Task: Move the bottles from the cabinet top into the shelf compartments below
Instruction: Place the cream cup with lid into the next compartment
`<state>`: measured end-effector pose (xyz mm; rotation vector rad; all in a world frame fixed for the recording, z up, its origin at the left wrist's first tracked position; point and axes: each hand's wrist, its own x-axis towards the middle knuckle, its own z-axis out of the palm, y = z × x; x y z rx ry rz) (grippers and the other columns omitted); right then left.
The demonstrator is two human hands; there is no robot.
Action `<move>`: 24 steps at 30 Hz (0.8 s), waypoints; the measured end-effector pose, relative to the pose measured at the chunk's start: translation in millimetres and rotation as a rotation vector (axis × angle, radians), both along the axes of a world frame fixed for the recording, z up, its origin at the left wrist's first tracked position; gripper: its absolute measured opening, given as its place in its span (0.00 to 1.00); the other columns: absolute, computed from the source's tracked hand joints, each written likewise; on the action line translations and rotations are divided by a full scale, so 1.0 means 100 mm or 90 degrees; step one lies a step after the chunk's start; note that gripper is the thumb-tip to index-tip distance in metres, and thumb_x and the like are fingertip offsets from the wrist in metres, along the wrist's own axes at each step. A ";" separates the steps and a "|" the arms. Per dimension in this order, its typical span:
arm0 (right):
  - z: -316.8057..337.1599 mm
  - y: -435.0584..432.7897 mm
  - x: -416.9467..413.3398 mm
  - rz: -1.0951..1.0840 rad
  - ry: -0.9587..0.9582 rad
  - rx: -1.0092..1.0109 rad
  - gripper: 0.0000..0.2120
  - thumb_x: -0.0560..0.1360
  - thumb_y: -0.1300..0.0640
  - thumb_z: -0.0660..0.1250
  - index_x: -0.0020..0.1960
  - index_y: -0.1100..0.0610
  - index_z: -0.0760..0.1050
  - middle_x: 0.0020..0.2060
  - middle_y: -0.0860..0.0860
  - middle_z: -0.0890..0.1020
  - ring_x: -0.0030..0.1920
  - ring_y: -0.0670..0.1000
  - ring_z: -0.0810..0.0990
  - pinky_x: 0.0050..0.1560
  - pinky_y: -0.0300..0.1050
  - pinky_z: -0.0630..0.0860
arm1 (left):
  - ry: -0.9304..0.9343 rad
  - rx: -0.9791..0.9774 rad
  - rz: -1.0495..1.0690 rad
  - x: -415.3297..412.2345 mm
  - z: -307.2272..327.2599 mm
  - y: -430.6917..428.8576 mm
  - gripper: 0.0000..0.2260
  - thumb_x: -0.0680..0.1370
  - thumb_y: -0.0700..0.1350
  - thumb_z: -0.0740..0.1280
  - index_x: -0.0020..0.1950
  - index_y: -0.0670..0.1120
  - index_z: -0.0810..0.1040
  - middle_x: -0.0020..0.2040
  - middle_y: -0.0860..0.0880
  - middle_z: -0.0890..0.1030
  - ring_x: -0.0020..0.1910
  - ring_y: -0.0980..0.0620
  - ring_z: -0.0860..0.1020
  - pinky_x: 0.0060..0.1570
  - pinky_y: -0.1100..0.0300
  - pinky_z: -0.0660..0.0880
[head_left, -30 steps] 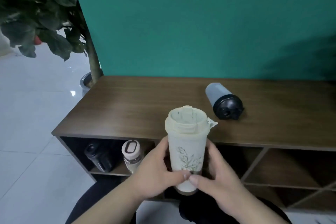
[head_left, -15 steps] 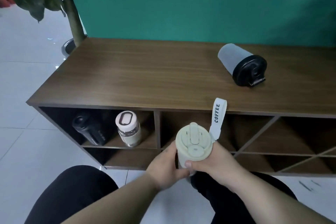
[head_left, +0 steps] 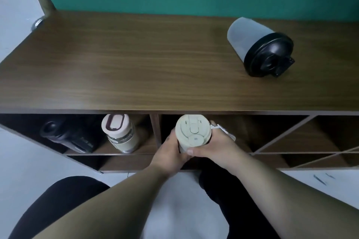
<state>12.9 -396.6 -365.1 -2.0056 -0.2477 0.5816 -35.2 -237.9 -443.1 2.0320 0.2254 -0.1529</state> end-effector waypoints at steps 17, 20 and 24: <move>-0.30 0.08 0.23 -0.037 -0.008 0.023 0.23 0.56 0.52 0.79 0.50 0.48 0.83 0.47 0.45 0.87 0.50 0.45 0.85 0.55 0.53 0.82 | 0.109 0.059 0.060 0.18 -0.25 -0.08 0.27 0.73 0.53 0.69 0.72 0.58 0.69 0.63 0.55 0.82 0.62 0.52 0.80 0.62 0.53 0.77; -0.31 0.07 0.23 -0.034 0.000 0.036 0.24 0.55 0.51 0.79 0.50 0.45 0.83 0.47 0.40 0.86 0.52 0.44 0.84 0.57 0.54 0.81 | 0.114 0.090 0.087 0.17 -0.33 -0.12 0.25 0.75 0.52 0.67 0.72 0.58 0.67 0.62 0.52 0.83 0.60 0.48 0.81 0.60 0.51 0.78; -0.26 0.08 0.19 -0.057 -0.002 0.047 0.25 0.52 0.47 0.79 0.48 0.35 0.81 0.46 0.36 0.84 0.51 0.42 0.84 0.57 0.52 0.81 | 0.111 0.104 0.125 0.17 -0.40 -0.17 0.26 0.75 0.50 0.68 0.73 0.55 0.67 0.60 0.49 0.82 0.59 0.46 0.81 0.59 0.49 0.79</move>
